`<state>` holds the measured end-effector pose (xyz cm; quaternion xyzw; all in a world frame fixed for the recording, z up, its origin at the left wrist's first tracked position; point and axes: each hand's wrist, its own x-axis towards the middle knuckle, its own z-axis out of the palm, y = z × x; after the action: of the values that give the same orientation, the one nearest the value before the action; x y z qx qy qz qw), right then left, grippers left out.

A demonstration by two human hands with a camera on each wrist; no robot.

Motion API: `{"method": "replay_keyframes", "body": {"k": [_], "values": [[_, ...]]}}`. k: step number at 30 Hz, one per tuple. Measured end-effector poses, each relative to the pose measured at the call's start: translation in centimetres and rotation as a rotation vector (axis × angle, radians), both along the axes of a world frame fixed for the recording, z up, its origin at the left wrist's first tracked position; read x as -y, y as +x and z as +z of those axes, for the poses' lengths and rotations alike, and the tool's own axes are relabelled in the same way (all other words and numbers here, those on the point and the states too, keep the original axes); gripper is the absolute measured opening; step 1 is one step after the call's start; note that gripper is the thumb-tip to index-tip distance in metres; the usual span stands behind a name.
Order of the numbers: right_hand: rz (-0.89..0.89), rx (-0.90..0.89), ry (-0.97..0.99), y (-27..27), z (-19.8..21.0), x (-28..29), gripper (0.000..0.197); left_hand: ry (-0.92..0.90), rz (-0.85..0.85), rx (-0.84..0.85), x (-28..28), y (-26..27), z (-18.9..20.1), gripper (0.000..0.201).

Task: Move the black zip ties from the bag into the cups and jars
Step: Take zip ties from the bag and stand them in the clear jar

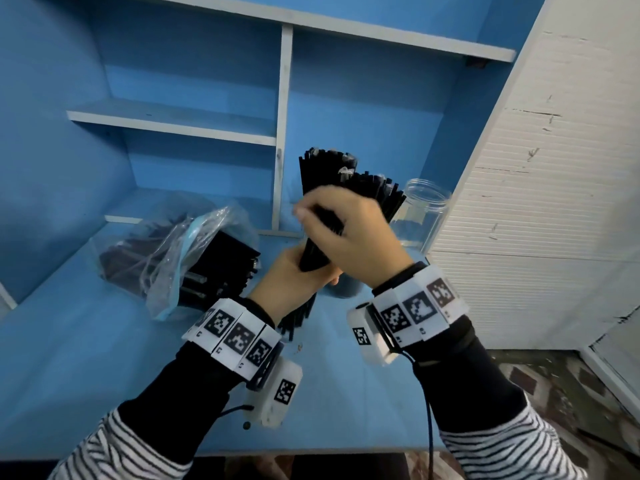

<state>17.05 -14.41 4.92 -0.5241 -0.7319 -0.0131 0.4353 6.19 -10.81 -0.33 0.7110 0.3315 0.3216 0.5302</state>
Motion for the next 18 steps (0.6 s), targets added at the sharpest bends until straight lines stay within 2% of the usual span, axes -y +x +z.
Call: {"method": "replay_keyframes", "body": {"k": [2,4,6,9,12,15,18], "values": [[0.027,0.060,-0.054,0.0,-1.3,-0.4,0.011,-0.017,-0.011,-0.106,-0.4,-0.2,-0.7,0.018],[0.038,0.034,-0.023,-0.1,-1.8,-0.6,0.009,-0.049,-0.005,-0.194,-0.6,-0.3,-1.4,0.030],[0.041,0.018,-0.005,-0.2,-1.9,-0.7,0.010,-0.074,0.002,-0.230,-0.8,-0.6,-1.9,0.034],[0.043,0.049,-0.008,-0.3,-2.0,-0.7,0.012,-0.041,-0.035,-0.282,-0.9,-1.0,-2.5,0.031],[0.045,0.054,-0.036,-0.3,-1.6,-0.4,0.020,-0.027,-0.078,-0.311,-0.9,-1.3,-2.5,0.042],[0.000,0.039,0.000,0.1,-0.8,0.2,0.052,-0.018,-0.116,-0.282,-0.8,-1.4,-2.3,0.048],[-0.062,-0.080,-0.010,0.6,0.2,1.1,0.092,0.018,-0.129,-0.165,-0.7,-1.5,-1.6,0.045]]}}
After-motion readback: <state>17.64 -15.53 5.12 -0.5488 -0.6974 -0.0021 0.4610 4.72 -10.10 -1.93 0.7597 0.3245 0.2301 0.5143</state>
